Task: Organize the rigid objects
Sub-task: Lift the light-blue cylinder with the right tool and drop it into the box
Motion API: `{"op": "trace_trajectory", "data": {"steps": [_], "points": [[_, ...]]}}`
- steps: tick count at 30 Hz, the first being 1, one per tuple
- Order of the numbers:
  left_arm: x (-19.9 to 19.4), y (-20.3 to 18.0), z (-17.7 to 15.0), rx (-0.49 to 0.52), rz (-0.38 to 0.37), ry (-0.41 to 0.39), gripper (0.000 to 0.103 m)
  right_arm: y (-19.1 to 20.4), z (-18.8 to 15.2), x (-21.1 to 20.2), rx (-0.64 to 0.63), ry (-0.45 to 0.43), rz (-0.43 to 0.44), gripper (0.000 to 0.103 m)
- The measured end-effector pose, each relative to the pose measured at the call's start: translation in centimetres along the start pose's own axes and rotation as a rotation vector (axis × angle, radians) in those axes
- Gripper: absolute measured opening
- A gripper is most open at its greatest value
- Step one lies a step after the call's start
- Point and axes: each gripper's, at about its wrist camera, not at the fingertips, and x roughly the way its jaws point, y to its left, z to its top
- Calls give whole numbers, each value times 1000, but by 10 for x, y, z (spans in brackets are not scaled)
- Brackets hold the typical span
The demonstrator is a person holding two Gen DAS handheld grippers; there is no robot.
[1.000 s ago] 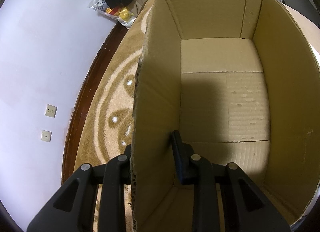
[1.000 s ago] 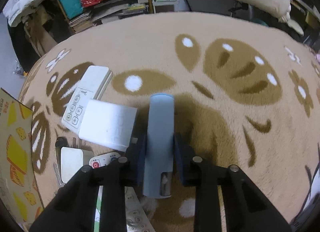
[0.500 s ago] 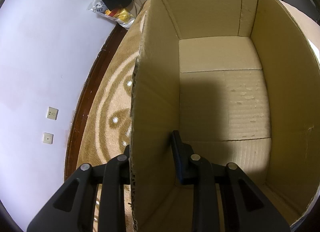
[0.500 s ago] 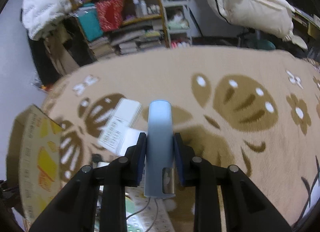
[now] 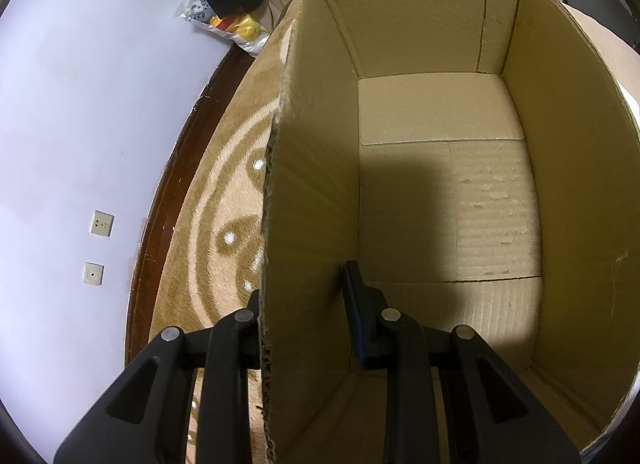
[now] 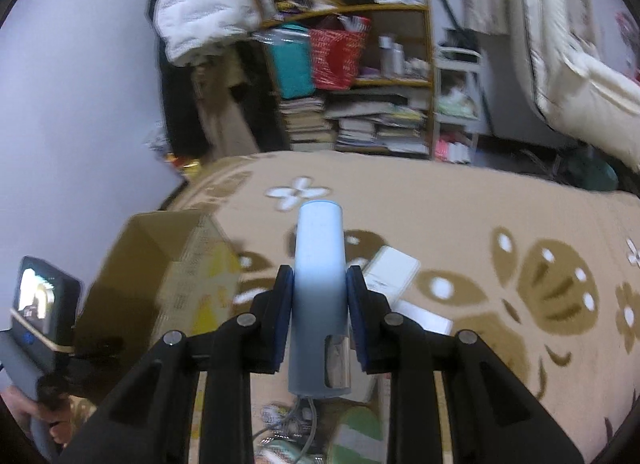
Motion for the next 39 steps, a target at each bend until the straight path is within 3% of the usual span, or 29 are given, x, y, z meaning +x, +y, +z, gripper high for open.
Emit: {"op": "trace_trajectory", "data": {"steps": [6, 13, 22, 28, 31, 33, 39], "points": [[1, 1, 1, 3, 1, -1, 25, 51, 6, 4, -26, -6, 132, 28], [3, 1, 0, 1, -1, -2, 25, 101, -8, 22, -96, 37, 223, 28], [4, -2, 0, 1, 3, 2, 25, 112, -26, 33, -150, 92, 215, 28], [3, -2, 1, -2, -24, 7, 24, 108, -16, 23, -149, 39, 216, 29], [3, 0, 1, -10, -14, 9, 24, 101, -11, 18, -133, 19, 189, 50], [2, 0, 1, -6, -9, 5, 24, 93, -8, 19, -105, 13, 166, 70], [2, 0, 1, -8, -6, 3, 25, 57, 0, 28, -35, 14, 73, 91]]}}
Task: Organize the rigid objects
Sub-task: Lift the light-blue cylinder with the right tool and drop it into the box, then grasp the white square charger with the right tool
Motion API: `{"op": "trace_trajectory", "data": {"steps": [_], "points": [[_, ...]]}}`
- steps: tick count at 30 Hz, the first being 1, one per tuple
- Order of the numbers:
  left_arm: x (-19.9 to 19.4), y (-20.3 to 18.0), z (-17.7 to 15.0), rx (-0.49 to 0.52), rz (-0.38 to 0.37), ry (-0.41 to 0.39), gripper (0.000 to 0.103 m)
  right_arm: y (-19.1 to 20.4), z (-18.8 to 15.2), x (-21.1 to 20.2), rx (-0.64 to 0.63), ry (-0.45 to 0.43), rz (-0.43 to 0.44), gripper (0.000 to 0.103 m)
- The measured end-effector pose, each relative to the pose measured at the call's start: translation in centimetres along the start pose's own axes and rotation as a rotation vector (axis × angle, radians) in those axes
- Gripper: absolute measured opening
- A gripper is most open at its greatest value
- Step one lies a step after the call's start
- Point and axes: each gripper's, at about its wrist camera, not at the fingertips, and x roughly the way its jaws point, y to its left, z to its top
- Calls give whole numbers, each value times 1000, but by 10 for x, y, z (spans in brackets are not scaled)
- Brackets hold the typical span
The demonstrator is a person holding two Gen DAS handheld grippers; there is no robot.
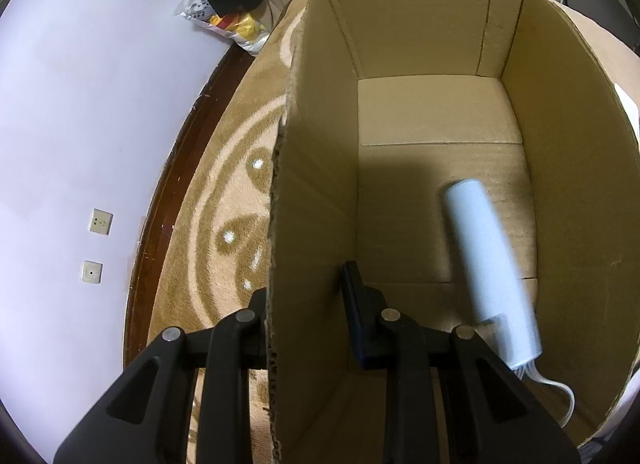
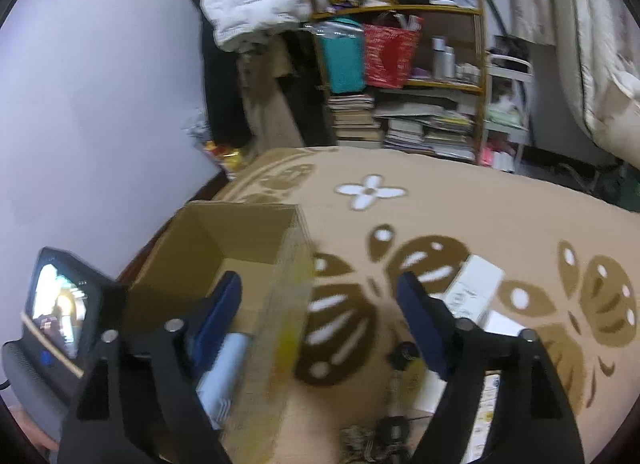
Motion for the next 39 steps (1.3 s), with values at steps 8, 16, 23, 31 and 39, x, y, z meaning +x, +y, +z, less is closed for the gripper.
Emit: {"op": "trace_trajectory", "data": {"steps": [8, 16, 23, 31, 39], "points": [[2, 3, 2, 4, 2, 1, 25, -59, 5, 15, 77, 15, -197, 92], [3, 3, 1, 14, 11, 0, 26, -117, -8, 47, 210, 115, -246, 93], [6, -1, -2, 13, 3, 19, 26, -144, -29, 64, 270, 190, -314, 101], [7, 1, -2, 8, -5, 22, 26, -165, -46, 74, 360, 258, -324, 101], [6, 1, -3, 16, 4, 18, 26, -179, -53, 71, 440, 266, -305, 84]]}}
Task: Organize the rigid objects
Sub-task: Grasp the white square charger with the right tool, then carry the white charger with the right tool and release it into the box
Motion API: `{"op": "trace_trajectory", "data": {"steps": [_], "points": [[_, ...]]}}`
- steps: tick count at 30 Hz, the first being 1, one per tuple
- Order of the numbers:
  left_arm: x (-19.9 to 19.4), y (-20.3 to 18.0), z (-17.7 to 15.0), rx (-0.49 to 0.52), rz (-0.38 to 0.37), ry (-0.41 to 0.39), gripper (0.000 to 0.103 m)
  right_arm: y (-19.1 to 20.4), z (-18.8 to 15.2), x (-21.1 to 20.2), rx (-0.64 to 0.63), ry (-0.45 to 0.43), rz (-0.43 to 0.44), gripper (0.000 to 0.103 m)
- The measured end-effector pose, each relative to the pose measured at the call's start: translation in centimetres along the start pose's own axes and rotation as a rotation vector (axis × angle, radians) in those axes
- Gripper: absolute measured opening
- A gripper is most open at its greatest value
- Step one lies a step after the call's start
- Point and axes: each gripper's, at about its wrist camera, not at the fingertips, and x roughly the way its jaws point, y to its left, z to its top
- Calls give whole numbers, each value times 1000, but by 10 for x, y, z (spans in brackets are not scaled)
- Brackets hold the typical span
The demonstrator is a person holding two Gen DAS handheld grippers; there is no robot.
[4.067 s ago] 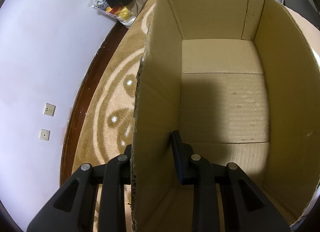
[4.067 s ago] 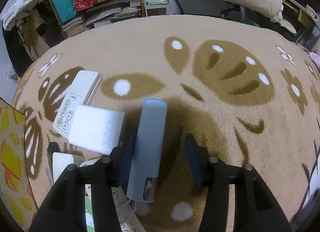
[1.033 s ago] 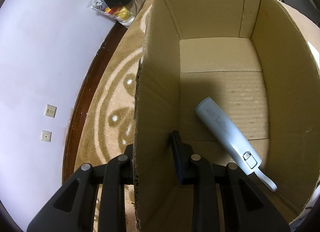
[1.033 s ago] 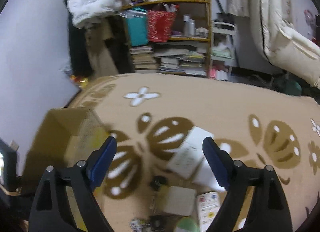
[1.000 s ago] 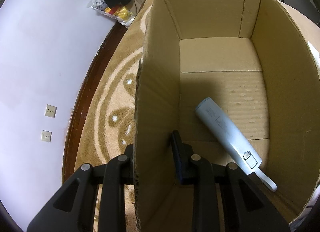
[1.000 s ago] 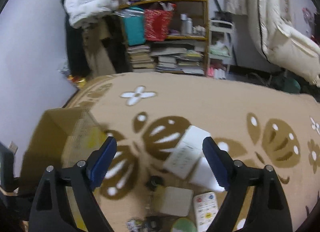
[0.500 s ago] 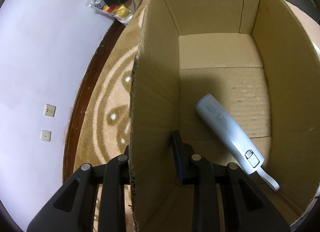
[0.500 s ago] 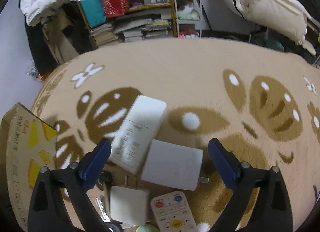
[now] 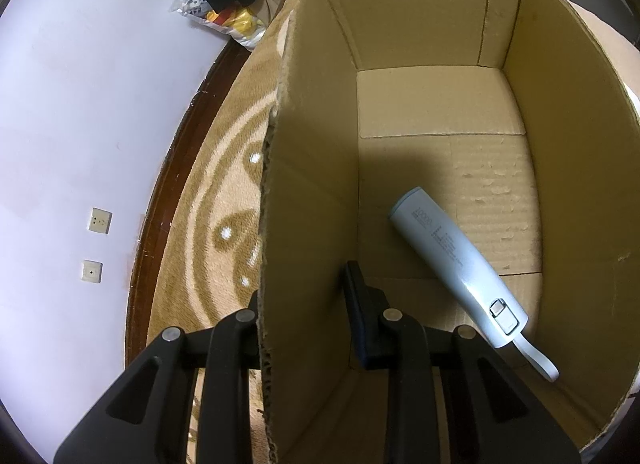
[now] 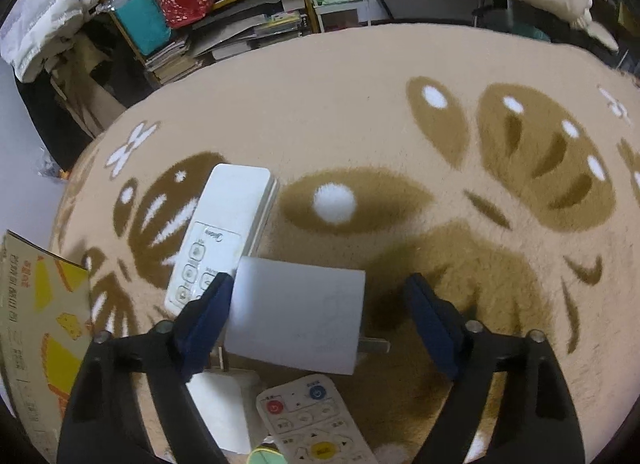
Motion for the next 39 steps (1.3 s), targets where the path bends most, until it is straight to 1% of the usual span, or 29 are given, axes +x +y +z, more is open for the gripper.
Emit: {"op": "trace_trajectory", "data": {"steps": [2, 5, 7, 8, 9, 12, 16, 22, 25, 29, 33, 37, 39], "points": [[0, -1, -1, 2, 2, -1, 26, 2, -2, 0, -8, 9, 8, 82], [-1, -2, -1, -4, -3, 0, 26, 5, -5, 3, -16, 22, -9, 82], [-1, -2, 0, -8, -6, 1, 26, 7, -7, 4, -27, 24, -15, 80], [-2, -2, 0, -8, -5, -1, 26, 9, -7, 3, -38, 19, -16, 68], [-2, -1, 0, -7, -5, -2, 26, 13, -7, 1, -51, 15, -10, 67], [-3, -2, 0, -4, -3, -5, 26, 18, -9, -4, -88, -7, -33, 67], [-4, -4, -1, -2, 1, -3, 26, 23, -9, -13, -92, -32, -43, 67], [-5, -4, -1, -1, 4, -4, 26, 36, -6, -46, -121, -104, 29, 67], [-5, -4, -1, -1, 4, -5, 26, 55, -4, -63, -161, -130, 110, 67], [-5, -5, -1, 1, 7, -6, 26, 87, -9, -86, -252, -180, 176, 67], [-6, -5, -1, -2, 6, -5, 26, 113, -19, -108, -293, -241, 215, 67], [-6, -4, 0, -6, 3, -7, 25, 135, -33, -134, -341, -301, 305, 67], [-7, -2, 1, -20, -6, -11, 24, 145, -40, -143, -373, -331, 333, 67]]}}
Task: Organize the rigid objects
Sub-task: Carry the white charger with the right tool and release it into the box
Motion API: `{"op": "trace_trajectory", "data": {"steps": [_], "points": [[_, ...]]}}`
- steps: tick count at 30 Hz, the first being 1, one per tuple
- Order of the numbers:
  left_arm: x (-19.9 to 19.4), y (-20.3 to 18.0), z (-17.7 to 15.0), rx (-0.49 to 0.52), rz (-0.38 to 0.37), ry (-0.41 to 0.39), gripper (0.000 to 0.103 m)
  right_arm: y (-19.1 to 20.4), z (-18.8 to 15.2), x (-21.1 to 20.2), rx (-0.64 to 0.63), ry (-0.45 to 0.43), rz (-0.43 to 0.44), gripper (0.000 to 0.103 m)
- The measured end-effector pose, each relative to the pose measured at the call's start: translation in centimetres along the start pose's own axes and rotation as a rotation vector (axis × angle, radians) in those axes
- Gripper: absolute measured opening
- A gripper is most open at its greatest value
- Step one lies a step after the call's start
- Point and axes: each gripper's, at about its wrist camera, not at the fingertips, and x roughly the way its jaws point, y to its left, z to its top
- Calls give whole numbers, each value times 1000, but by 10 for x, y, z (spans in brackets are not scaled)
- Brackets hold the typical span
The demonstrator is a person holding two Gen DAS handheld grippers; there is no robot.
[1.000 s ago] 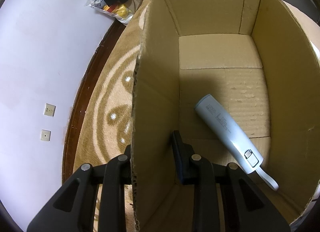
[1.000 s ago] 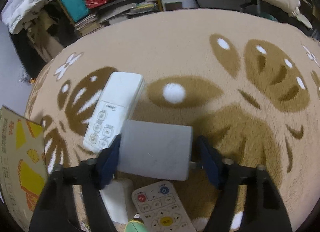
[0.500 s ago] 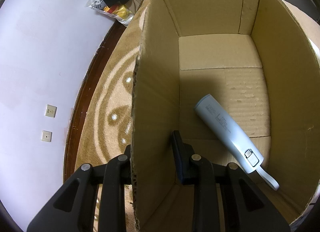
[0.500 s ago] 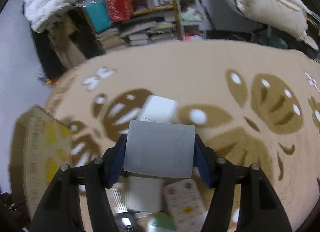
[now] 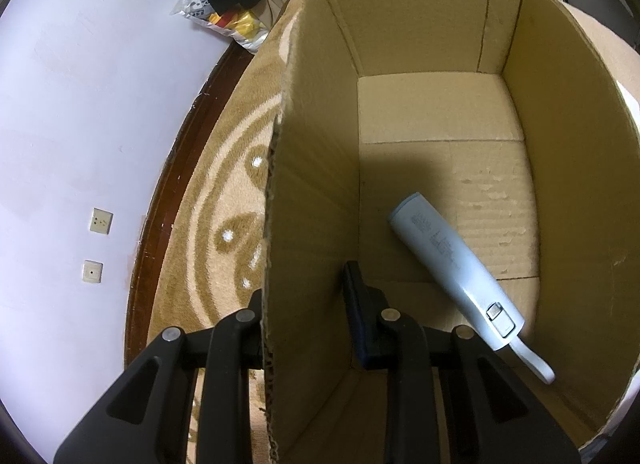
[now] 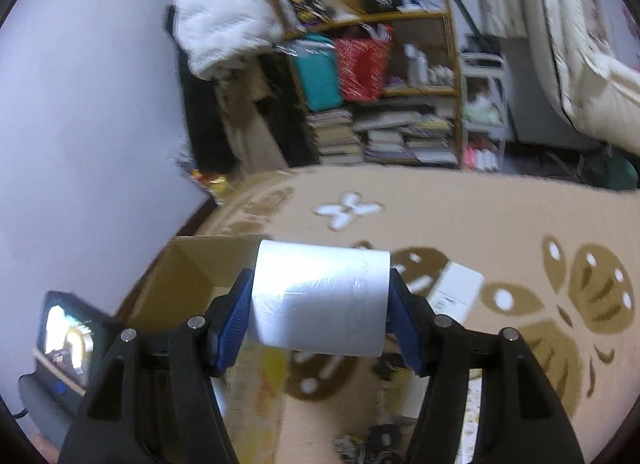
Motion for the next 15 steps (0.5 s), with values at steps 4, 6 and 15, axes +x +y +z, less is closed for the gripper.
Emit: {"op": "trace_trajectory", "data": {"steps": [4, 6, 15], "points": [[-1, 3, 1, -16, -10, -7, 24, 21, -3, -6, -48, -29, 41, 67], [-1, 3, 2, -18, -11, -6, 23, 30, -6, -5, -67, -26, 57, 67], [0, 6, 4, -30, -19, -2, 23, 50, -25, 6, -109, 37, 117, 67]]}}
